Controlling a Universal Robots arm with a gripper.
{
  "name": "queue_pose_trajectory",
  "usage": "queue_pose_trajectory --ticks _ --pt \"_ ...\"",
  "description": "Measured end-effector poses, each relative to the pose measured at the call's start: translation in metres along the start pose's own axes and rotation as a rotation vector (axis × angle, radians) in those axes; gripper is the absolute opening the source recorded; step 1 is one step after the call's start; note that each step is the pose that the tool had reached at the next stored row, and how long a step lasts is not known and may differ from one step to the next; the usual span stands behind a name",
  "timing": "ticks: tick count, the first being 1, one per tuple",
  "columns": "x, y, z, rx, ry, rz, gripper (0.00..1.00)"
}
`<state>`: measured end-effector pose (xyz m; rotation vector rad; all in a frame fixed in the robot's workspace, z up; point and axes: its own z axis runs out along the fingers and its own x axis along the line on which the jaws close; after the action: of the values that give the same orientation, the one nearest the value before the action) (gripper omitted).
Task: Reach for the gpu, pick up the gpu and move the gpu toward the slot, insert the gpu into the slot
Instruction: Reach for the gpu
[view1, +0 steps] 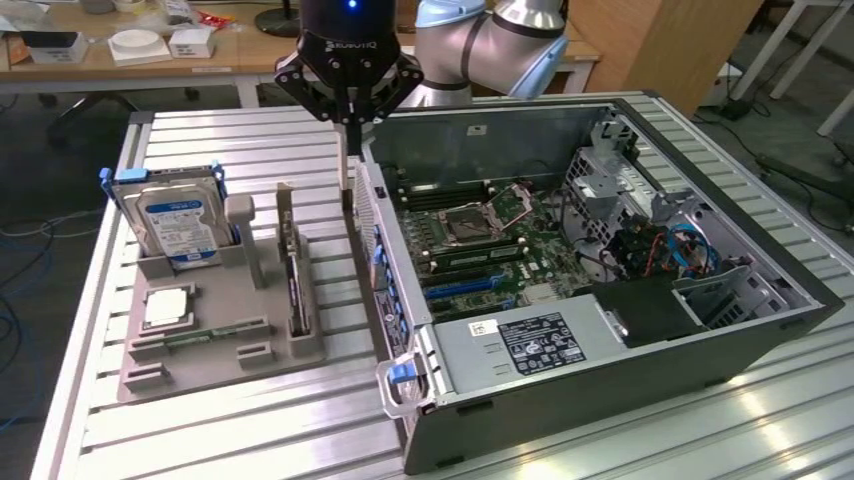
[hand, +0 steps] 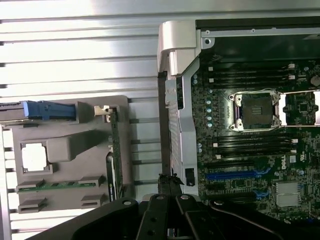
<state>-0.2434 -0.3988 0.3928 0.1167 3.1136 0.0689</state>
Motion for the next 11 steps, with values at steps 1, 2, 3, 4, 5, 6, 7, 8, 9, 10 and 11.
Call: queue_pose_trajectory --ticks 1,2,3,4,5,6,7,8,9,10,11 --pt "0.0005 0.0 0.0 0.0 0.0 0.0 0.1" --pt "0.001 -0.0001 0.0 0.0 0.0 0.0 0.1" --pt "0.0016 -0.0001 -0.0001 0.0 0.0001 0.0 0.1" --pt "0.0021 -0.0002 -0.0001 0.0 0.0001 0.0 0.1" --pt "0.0026 -0.0002 -0.0001 0.0 0.0001 0.0 0.1" --pt "0.003 -0.0002 -0.0001 0.0001 0.0001 0.0 0.1" --pt "0.0035 -0.0003 -0.0001 0.0 0.0 0.0 0.1" --pt "0.0039 -0.0003 -0.0001 0.0 0.0 0.0 0.1" --pt "0.0045 -0.0003 -0.0002 0.0 0.0001 0.0 0.1" --pt "0.005 -0.0004 -0.0002 0.0 0.0001 0.0 0.1" --pt "0.0055 -0.0004 -0.0002 0.0 0.0 0.0 0.1"
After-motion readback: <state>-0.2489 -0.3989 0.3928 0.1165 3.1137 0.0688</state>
